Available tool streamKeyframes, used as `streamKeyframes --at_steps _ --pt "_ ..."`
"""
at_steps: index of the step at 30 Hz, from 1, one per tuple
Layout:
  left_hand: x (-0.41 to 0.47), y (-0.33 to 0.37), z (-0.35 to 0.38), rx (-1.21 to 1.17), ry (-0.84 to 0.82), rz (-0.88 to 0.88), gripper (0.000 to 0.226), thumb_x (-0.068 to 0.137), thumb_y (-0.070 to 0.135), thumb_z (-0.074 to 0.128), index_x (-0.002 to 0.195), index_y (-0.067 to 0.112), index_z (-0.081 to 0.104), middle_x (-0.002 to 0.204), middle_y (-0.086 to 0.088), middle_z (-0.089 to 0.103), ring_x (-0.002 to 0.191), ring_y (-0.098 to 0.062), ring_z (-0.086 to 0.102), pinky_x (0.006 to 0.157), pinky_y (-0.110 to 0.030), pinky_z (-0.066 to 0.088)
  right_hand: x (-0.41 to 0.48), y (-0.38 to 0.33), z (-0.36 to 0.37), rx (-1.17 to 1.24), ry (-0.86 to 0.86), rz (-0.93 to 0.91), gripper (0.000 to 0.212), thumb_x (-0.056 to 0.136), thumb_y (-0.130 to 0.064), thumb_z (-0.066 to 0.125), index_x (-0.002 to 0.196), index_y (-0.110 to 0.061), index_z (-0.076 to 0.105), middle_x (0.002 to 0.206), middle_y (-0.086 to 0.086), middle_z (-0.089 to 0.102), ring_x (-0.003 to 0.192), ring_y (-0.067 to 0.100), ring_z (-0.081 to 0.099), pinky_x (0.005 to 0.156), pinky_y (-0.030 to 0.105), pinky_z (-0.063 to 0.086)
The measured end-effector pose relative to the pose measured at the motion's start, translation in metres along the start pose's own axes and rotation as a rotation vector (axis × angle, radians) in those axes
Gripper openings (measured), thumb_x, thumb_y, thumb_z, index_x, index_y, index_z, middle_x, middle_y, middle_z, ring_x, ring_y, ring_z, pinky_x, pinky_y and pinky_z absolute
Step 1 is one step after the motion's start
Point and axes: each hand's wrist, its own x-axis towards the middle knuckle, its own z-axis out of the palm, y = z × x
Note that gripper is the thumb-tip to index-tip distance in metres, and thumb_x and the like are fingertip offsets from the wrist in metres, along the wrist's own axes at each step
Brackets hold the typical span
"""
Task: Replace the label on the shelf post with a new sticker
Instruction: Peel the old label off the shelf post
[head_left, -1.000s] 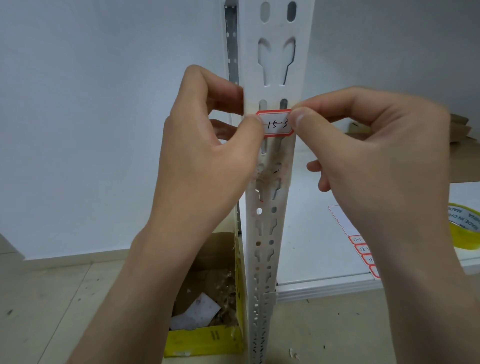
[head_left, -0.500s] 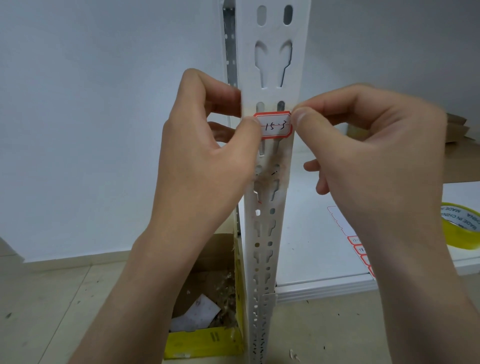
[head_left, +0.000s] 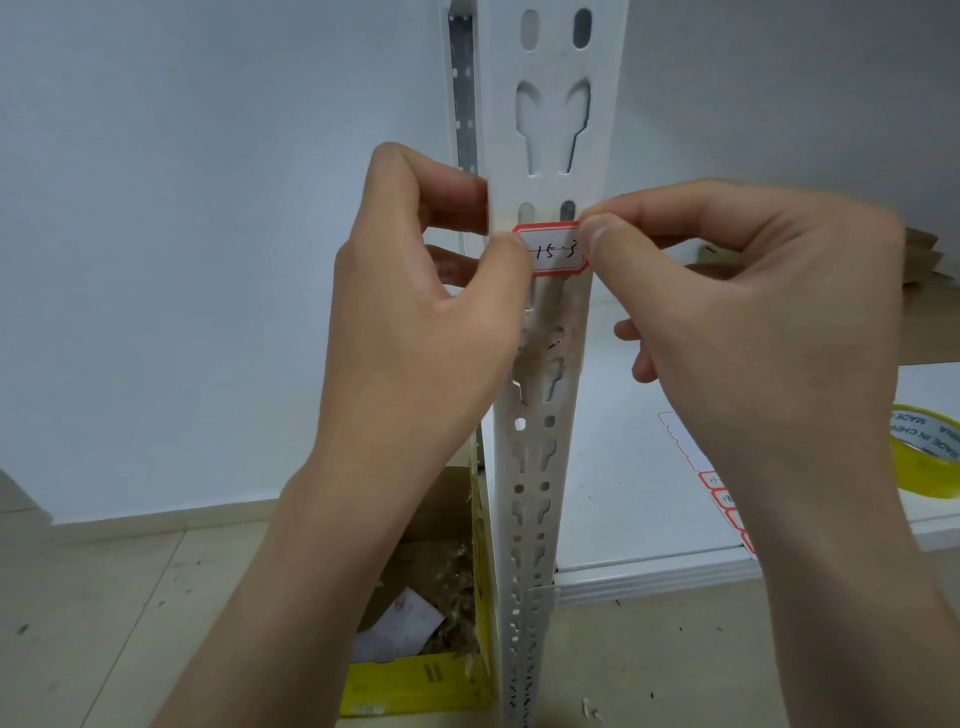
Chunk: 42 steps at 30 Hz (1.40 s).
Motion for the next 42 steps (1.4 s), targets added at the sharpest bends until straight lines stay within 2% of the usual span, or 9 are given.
streamKeyframes --at_steps 6,10,14,19,25,28,34,38,42 --pt "0.0 0.0 0.0 0.011 -0.002 0.005 0.026 0.093 0.019 0.066 0.093 0.036 0.046 0.101 0.015 0.068 0.074 -0.007 0.073 0.062 -0.013 0.057 -0.003 0.005 0.004 0.001 0.019 -0.036 0.017 0.085 -0.03 0.077 0.074 -0.042 0.074 0.074 -0.016 0.069 0.056 0.017 0.069 0.052 0.038 0.057" --pt "0.0 0.0 -0.001 0.008 -0.004 0.001 0.025 0.093 0.019 0.067 0.092 0.034 0.047 0.101 0.014 0.069 0.079 -0.012 0.075 0.064 -0.017 0.059 -0.002 0.005 0.0 0.039 0.064 -0.075 0.022 0.09 -0.026 0.074 0.076 -0.042 0.07 0.064 -0.026 0.068 0.051 0.006 0.067 0.051 0.025 0.059" --pt "0.0 0.0 -0.001 0.004 -0.001 0.003 0.022 0.089 0.024 0.066 0.093 0.035 0.047 0.101 0.014 0.069 0.081 -0.015 0.076 0.065 -0.02 0.061 -0.002 0.003 0.001 0.027 0.077 -0.117 0.021 0.091 -0.025 0.074 0.08 -0.042 0.07 0.07 -0.027 0.07 0.059 -0.003 0.068 0.049 0.015 0.051" --pt "0.0 -0.001 -0.001 0.014 -0.002 0.02 0.024 0.089 0.024 0.066 0.093 0.037 0.046 0.097 0.018 0.067 0.082 -0.011 0.074 0.065 -0.015 0.058 -0.003 0.006 0.004 -0.027 0.109 -0.157 0.017 0.087 -0.027 0.077 0.081 -0.042 0.072 0.064 -0.028 0.065 0.058 0.007 0.066 0.048 0.032 0.05" --pt "0.001 -0.001 0.0 0.019 -0.001 0.031 0.023 0.088 0.024 0.065 0.091 0.037 0.046 0.097 0.019 0.067 0.082 -0.007 0.074 0.067 -0.018 0.06 -0.002 0.009 0.004 -0.014 0.052 -0.138 0.02 0.085 -0.028 0.078 0.077 -0.044 0.072 0.073 -0.018 0.069 0.057 0.018 0.067 0.049 0.039 0.051" --pt "0.001 -0.001 0.0 0.017 -0.003 0.027 0.023 0.089 0.024 0.065 0.091 0.036 0.046 0.098 0.018 0.067 0.085 -0.01 0.075 0.068 -0.02 0.061 -0.002 0.01 0.001 0.024 0.082 -0.131 0.021 0.089 -0.026 0.076 0.078 -0.043 0.071 0.07 -0.024 0.071 0.05 0.019 0.065 0.046 0.038 0.053" --pt "0.001 -0.002 0.0 0.02 -0.009 0.031 0.026 0.092 0.021 0.067 0.092 0.036 0.046 0.096 0.019 0.066 0.082 -0.006 0.074 0.065 -0.016 0.059 -0.003 0.015 0.006 0.006 0.124 -0.217 0.016 0.092 -0.026 0.075 0.088 -0.04 0.071 0.079 -0.027 0.07 0.061 0.014 0.071 0.048 0.034 0.054" --pt "0.001 -0.002 0.0 0.026 -0.002 0.032 0.023 0.089 0.025 0.065 0.092 0.037 0.045 0.098 0.018 0.066 0.081 -0.007 0.073 0.064 -0.013 0.057 -0.002 0.02 0.007 -0.037 0.117 -0.296 0.008 0.092 -0.026 0.075 0.093 -0.033 0.072 0.084 -0.026 0.066 0.067 -0.003 0.067 0.052 0.022 0.053" --pt "0.002 -0.002 0.0 0.04 0.001 0.032 0.021 0.087 0.028 0.063 0.091 0.038 0.045 0.096 0.02 0.065 0.083 -0.004 0.073 0.066 -0.015 0.059 -0.001 0.023 0.006 -0.043 0.088 -0.273 0.007 0.089 -0.025 0.076 0.09 -0.032 0.076 0.081 -0.02 0.069 0.058 0.007 0.065 0.049 0.031 0.053"
